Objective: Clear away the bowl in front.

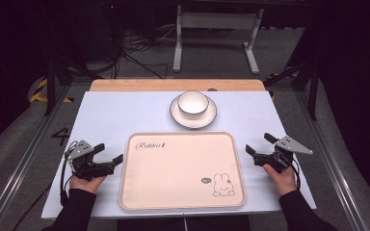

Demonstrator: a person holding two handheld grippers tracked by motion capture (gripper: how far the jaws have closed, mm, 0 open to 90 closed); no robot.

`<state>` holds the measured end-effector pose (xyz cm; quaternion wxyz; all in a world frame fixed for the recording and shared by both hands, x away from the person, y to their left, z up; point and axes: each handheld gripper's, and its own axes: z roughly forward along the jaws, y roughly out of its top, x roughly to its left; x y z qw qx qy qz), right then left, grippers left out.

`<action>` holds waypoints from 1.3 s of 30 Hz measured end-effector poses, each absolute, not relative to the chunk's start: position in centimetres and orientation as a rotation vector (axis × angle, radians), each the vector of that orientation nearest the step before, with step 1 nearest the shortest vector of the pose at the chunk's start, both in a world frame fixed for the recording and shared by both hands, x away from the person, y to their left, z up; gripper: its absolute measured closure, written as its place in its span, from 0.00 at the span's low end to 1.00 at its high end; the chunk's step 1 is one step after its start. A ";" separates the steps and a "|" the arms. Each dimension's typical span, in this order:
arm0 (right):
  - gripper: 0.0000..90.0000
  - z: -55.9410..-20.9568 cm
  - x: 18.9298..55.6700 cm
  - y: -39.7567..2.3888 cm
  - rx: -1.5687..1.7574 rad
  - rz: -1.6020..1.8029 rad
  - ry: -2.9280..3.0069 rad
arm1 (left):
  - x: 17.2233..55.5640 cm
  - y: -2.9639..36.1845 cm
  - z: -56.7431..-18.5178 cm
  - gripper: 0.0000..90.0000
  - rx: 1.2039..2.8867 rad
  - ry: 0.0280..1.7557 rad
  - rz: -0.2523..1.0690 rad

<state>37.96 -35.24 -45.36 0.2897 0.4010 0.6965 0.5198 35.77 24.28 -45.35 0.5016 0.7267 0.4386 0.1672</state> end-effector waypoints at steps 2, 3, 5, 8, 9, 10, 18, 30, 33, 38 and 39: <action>0.06 -45.4 38.0 -35.2 1.069 1.384 1.860 | 35.7 24.2 -45.0 0.10 1.755 1.053 0.404; 0.06 -45.4 38.0 -35.2 1.069 1.382 1.858 | 35.7 24.1 -44.7 0.10 1.757 1.050 0.411; 0.06 -45.4 38.0 -35.2 1.068 1.381 1.860 | 35.6 23.8 -44.2 0.10 1.754 1.035 0.418; 0.06 -45.4 38.0 -35.2 1.068 1.380 1.859 | 35.4 23.6 -43.6 0.09 1.755 1.021 0.427; 0.06 -45.4 38.0 -35.2 1.067 1.381 1.859 | 35.4 23.6 -43.5 0.09 1.756 1.018 0.431; 0.06 -45.4 38.0 -35.2 1.068 1.382 1.859 | 35.3 23.5 -43.4 0.09 1.757 1.016 0.439; 0.06 -45.4 38.0 -35.2 1.069 1.381 1.859 | 35.1 23.5 -42.3 0.07 1.749 1.012 0.450; 0.06 -45.4 38.0 -35.2 1.073 1.383 1.858 | 34.8 22.9 -40.1 0.05 1.707 0.939 0.444; 0.06 -45.4 38.0 -35.2 1.073 1.382 1.857 | 34.6 22.7 -39.9 0.05 1.704 0.945 0.469; 0.06 -45.4 38.0 -35.3 1.073 1.381 1.857 | 34.4 22.7 -39.6 0.05 1.689 0.916 0.496; 0.06 -45.4 38.0 -35.2 1.073 1.381 1.857 | 34.4 22.7 -39.6 0.05 1.686 0.910 0.495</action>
